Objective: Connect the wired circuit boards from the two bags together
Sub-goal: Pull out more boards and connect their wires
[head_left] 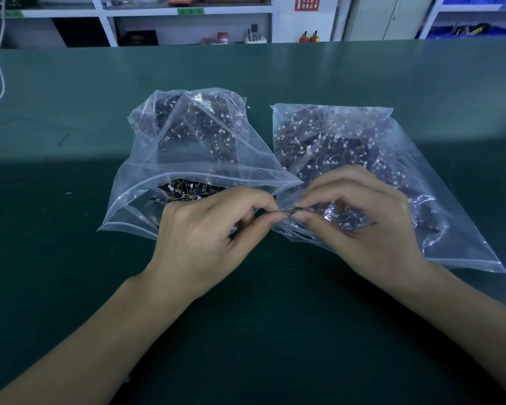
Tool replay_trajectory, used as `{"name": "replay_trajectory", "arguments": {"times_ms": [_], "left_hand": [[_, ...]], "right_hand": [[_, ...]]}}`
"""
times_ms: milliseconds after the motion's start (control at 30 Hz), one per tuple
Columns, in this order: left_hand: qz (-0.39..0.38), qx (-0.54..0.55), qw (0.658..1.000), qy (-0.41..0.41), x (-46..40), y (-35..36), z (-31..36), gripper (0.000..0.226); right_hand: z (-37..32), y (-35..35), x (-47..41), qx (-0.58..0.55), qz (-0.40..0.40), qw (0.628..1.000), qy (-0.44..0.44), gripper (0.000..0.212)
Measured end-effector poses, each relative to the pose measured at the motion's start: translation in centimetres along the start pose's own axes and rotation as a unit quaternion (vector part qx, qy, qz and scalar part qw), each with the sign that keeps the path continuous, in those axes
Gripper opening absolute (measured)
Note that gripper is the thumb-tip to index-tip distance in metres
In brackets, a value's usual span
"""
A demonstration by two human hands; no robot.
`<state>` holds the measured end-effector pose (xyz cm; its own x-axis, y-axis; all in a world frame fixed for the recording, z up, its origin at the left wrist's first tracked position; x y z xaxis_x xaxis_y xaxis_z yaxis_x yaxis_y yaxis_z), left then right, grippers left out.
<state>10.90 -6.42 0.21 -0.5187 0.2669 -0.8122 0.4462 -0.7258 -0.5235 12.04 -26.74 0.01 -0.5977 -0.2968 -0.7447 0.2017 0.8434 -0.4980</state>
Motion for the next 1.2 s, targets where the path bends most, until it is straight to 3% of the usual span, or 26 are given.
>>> {"name": "replay_trajectory", "arguments": {"times_ms": [200, 567, 933, 1200], "left_hand": [[0.005, -0.002, 1.0, -0.006, 0.0, -0.1, 0.0, 0.02], [0.003, 0.003, 1.0, 0.013, -0.2, -0.2, 0.3, 0.016], [-0.011, -0.01, 1.0, 0.022, -0.4, -0.2, 0.6, 0.017], [-0.026, -0.017, 0.999, 0.012, -0.3, 0.0, 0.3, 0.018]], "right_hand": [[0.1, -0.3, 0.0, -0.011, 0.013, 1.0, -0.003, 0.017], [1.0, 1.1, 0.4, -0.069, -0.047, 0.996, 0.041, 0.015], [0.2, 0.7, 0.2, -0.009, -0.03, 1.0, 0.001, 0.003], [0.0, 0.8, 0.2, 0.0, -0.045, 0.999, -0.009, 0.009]]}}
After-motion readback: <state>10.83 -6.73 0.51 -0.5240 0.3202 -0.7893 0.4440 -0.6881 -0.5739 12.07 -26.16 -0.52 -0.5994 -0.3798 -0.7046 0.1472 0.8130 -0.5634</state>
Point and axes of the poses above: each hand's wrist, its own x-axis away from the middle knuckle, its own y-axis out of the palm, z = x × y, the point moved 6 cm from there along -x, towards the middle knuckle
